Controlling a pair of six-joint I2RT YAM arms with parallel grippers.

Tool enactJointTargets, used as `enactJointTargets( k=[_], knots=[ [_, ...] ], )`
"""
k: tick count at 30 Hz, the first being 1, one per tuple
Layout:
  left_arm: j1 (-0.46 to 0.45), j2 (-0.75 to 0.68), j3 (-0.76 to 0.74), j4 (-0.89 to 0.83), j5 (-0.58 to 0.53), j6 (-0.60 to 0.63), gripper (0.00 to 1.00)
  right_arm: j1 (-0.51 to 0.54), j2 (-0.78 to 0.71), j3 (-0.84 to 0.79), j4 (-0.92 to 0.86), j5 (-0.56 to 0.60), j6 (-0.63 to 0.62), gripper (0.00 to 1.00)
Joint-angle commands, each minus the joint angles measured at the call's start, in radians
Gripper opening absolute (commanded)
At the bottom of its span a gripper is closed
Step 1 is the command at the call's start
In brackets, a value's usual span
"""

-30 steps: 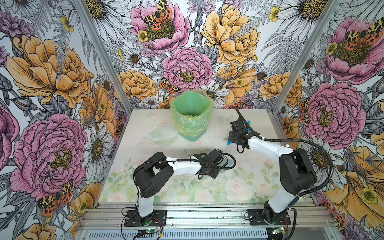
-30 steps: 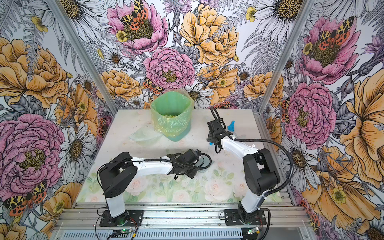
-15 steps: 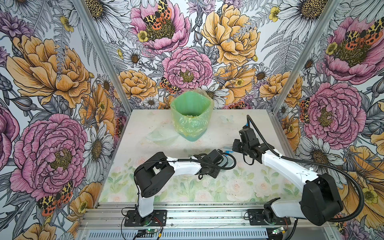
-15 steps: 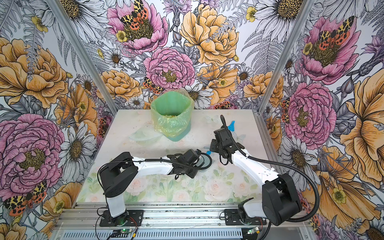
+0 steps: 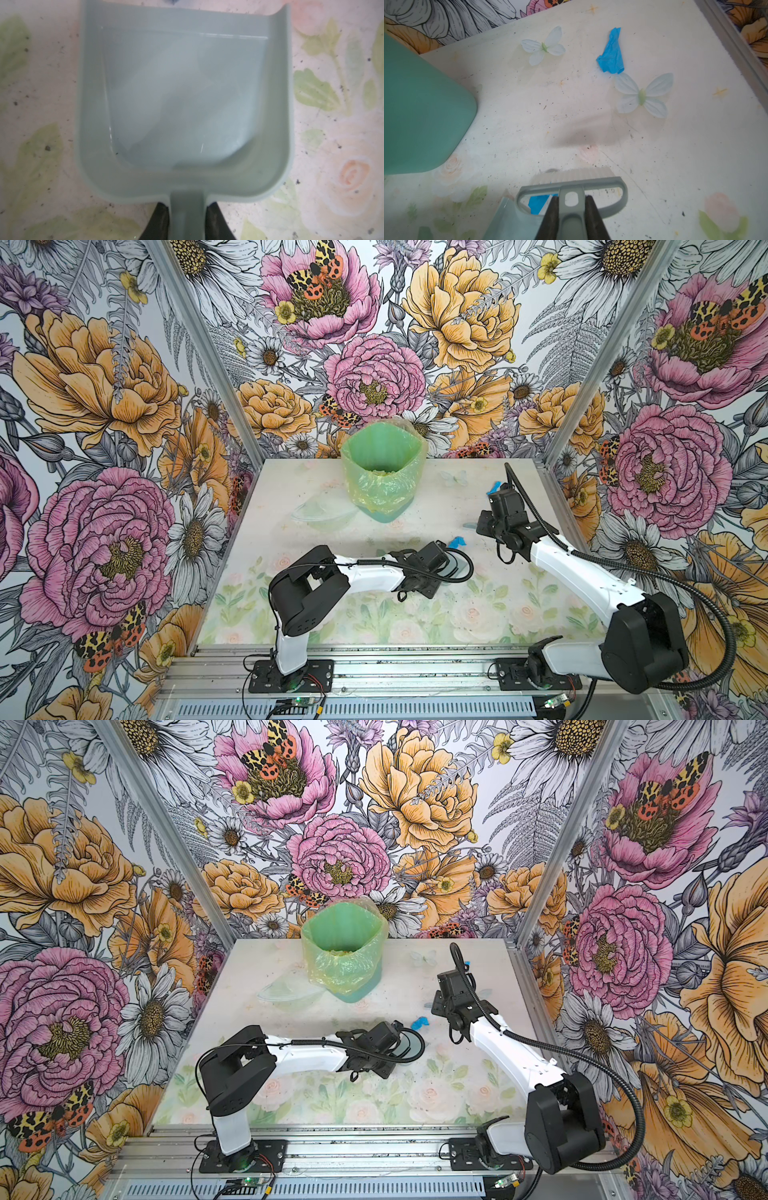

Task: Sweep away the paper scraps from the table
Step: 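Sweep the larger blue scrap into the dustpan with the right brush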

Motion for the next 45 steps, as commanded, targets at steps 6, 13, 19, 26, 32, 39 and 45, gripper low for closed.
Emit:
enactJointTargets(
  k=[6,13,19,26,32,39,45],
  knots=[
    [-0.009,-0.015,0.008,-0.045,-0.034,-0.009,0.12,-0.002,0.117,0.038,-0.01,0.073,-0.051,0.0],
    [-0.011,-0.005,0.02,-0.049,-0.037,-0.006,0.12,0.026,0.117,0.015,-0.01,0.025,-0.051,0.0],
    [-0.008,0.009,0.034,-0.05,-0.036,-0.002,0.12,0.07,0.071,-0.041,-0.009,-0.062,-0.04,0.0],
    [-0.006,0.016,0.041,-0.05,-0.034,-0.001,0.12,0.084,-0.051,-0.131,-0.009,-0.125,-0.015,0.0],
    [-0.006,0.022,0.047,-0.05,-0.03,0.003,0.12,0.085,-0.151,-0.186,-0.012,-0.12,-0.014,0.0],
    [-0.006,0.012,0.041,-0.049,-0.032,0.002,0.12,0.071,-0.179,-0.156,-0.008,0.004,-0.049,0.0],
    [-0.011,0.004,0.035,-0.048,-0.039,-0.002,0.12,0.051,-0.107,-0.083,0.041,0.048,-0.087,0.0]
  ],
)
